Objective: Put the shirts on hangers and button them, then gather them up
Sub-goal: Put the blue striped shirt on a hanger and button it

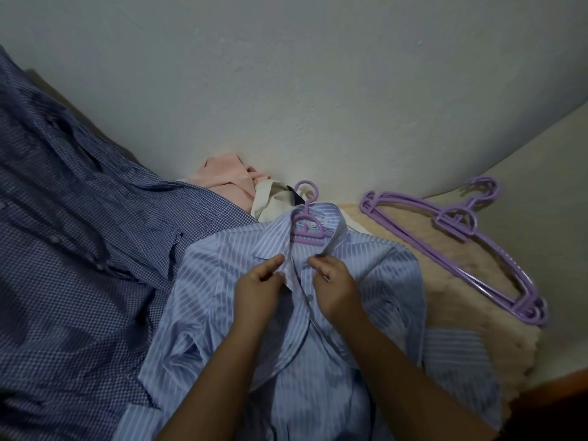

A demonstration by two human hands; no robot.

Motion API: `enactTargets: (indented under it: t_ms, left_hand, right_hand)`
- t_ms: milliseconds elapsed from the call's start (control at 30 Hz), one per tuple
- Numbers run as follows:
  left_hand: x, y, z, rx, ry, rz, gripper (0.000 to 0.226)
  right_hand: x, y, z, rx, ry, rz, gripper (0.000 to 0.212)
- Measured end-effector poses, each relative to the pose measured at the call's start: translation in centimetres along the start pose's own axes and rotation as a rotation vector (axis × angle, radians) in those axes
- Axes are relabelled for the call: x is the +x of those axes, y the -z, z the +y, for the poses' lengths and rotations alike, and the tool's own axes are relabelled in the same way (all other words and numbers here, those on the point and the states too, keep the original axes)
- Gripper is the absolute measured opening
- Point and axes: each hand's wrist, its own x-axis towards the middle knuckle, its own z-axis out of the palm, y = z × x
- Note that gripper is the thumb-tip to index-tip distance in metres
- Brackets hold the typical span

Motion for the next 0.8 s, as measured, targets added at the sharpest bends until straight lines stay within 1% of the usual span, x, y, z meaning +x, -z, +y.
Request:
enactTargets:
  t_ms: [133,333,467,600,700,800]
  left_hand:
    - [0.0,-0.3,0.1,0.036,0.003,-0.028,0.034]
    - [0.5,-0.9,0.0,0.081,0.005,-0.051,0.039]
    - [0.7,-1.1,-0.1,0.103,-0.015,-0.063,0.040]
    - [0.8,-1.2,-0.3,0.118,-0.052,-0.070,0.039]
    - [0.4,-1.3,-0.2,0.110,-0.116,-0.064,0.030]
    - [-0.1,-1.7,0.1,0.084,-0.160,-0.045,0.024]
  right_hand:
    - [0.8,0.0,0.2,-0.061,0.006,-0.059,0.035]
    - [2.4,0.0,-0.4,0.028,-0.103,-0.079,0.032]
    - [3.2,-0.2,-0.5,0.030,-0.147,-0.053,0.027]
    - [3.4,0.1,-0.6,0.016,-0.148,-0.035,0.024]
    - [3.2,0.8,-0.9,0.133,-0.169,0.000,0.022]
    - [2.8,1.6,-1.6,0.312,-0.260,-0.013,0.018]
